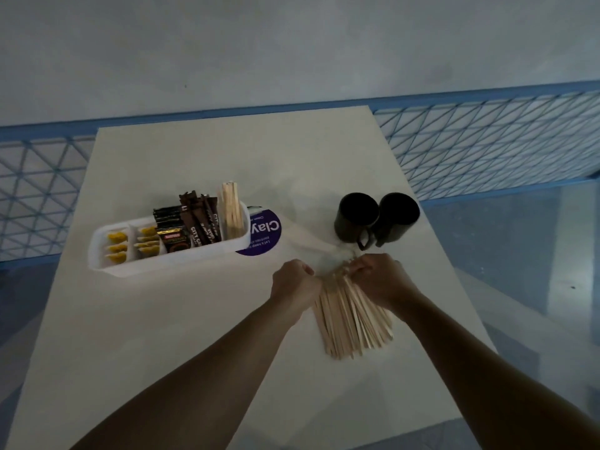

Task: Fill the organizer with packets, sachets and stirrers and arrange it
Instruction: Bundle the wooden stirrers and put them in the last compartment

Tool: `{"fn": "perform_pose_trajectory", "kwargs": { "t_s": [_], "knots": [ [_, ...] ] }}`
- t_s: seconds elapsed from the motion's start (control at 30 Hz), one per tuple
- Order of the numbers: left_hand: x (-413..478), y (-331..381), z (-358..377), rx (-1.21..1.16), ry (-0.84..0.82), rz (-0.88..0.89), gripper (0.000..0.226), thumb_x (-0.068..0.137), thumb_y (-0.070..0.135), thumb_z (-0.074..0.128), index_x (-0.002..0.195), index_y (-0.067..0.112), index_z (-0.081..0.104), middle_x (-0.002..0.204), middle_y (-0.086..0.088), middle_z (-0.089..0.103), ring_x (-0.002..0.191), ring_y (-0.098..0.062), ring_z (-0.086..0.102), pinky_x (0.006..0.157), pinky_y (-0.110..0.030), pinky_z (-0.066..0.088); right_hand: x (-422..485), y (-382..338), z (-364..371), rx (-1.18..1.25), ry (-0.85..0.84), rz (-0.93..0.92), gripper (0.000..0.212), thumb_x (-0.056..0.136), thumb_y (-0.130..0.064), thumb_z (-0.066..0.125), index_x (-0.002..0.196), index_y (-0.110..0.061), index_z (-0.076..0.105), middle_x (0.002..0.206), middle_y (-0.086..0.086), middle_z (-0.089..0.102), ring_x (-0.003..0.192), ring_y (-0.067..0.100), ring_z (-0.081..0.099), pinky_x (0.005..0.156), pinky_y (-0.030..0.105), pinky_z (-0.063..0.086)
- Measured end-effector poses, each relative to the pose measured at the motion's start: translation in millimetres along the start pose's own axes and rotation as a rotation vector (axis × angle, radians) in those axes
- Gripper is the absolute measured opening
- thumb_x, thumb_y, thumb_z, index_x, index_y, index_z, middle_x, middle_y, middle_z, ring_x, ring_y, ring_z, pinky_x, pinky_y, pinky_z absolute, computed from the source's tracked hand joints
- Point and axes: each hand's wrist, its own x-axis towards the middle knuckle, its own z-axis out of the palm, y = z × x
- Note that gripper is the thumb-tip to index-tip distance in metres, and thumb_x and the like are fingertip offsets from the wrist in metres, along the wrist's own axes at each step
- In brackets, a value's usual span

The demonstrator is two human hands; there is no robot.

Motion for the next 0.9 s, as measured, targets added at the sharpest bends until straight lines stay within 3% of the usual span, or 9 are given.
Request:
{"fn": "perform_pose_trajectory", "kwargs": {
  "t_s": [0.1,0.27,0.4,0.5,0.63,0.73,0.9],
  "knots": [
    [-6.3,-3.7,18.6,0.064,0.008,-0.018,0.027,0.087,0.018,0.062,0.113,0.012,0.064,0.108,-0.008,0.067,0.093,-0.025,0.067,0.08,-0.038,0.06,-3.8,20.2,-6.4,-0.032,0.052,0.058,0.021,0.092,-0.019,0.063,0.108,-0.018,0.075,0.109,0.004,0.073,0.099,0.022,0.065,0.083,0.033,0.052],
    [-18.4,-5.3,37.7,0.119,0.008,-0.034,0.038,0.082,0.016,0.06,0.119,0.013,0.062,0.111,-0.01,0.067,0.095,-0.029,0.067,0.081,-0.041,0.06,-5.4,43.0,-3.6,-0.073,0.13,0.066,0.043,0.093,-0.025,0.066,0.135,-0.015,0.059,0.128,0.005,0.065,0.11,0.023,0.063,0.09,0.034,0.05],
    [-23.7,-7.0,44.9,0.125,-0.009,-0.033,0.045,0.079,0.017,0.06,0.124,0.019,0.061,0.113,-0.007,0.066,0.098,-0.029,0.066,0.083,-0.041,0.059,-5.3,47.4,3.7,-0.074,0.09,0.065,0.049,0.094,-0.025,0.064,0.14,-0.013,0.053,0.127,0.007,0.064,0.107,0.023,0.062,0.085,0.033,0.052],
    [-23.6,-8.6,48.6,0.143,0.012,-0.022,0.039,0.083,0.018,0.062,0.121,0.017,0.061,0.115,-0.007,0.066,0.102,-0.027,0.065,0.087,-0.038,0.057,-5.8,45.9,9.5,-0.039,0.031,0.084,0.04,0.094,-0.026,0.061,0.132,-0.013,0.06,0.116,0.006,0.069,0.094,0.02,0.063,0.078,0.031,0.053],
    [-22.7,-10.8,54.2,0.156,0.03,0.009,0.038,0.088,0.03,0.065,0.122,0.016,0.059,0.118,-0.005,0.066,0.103,-0.025,0.065,0.085,-0.034,0.055,-5.5,42.0,17.1,-0.04,-0.023,0.097,0.018,0.089,-0.025,0.064,0.104,-0.018,0.069,0.096,0.002,0.069,0.085,0.019,0.065,0.075,0.036,0.06],
    [-22.7,-11.6,57.7,0.169,0.049,0.038,0.046,0.084,0.034,0.071,0.124,0.017,0.057,0.117,-0.004,0.067,0.103,-0.023,0.066,0.078,-0.029,0.051,-4.5,40.1,20.9,-0.026,-0.01,0.082,0.016,0.088,-0.016,0.061,0.1,-0.015,0.073,0.09,0.003,0.068,0.08,0.019,0.064,0.07,0.034,0.059],
    [-22.5,-12.3,60.4,0.188,0.094,0.025,0.063,0.071,0.036,0.08,0.125,0.019,0.053,0.115,-0.003,0.066,0.1,-0.023,0.065,0.079,-0.034,0.054,-5.7,35.4,24.2,0.023,0.009,0.068,0.014,0.082,-0.006,0.063,0.089,-0.01,0.075,0.083,0.005,0.069,0.078,0.021,0.066,0.072,0.039,0.062]
  ]
}}
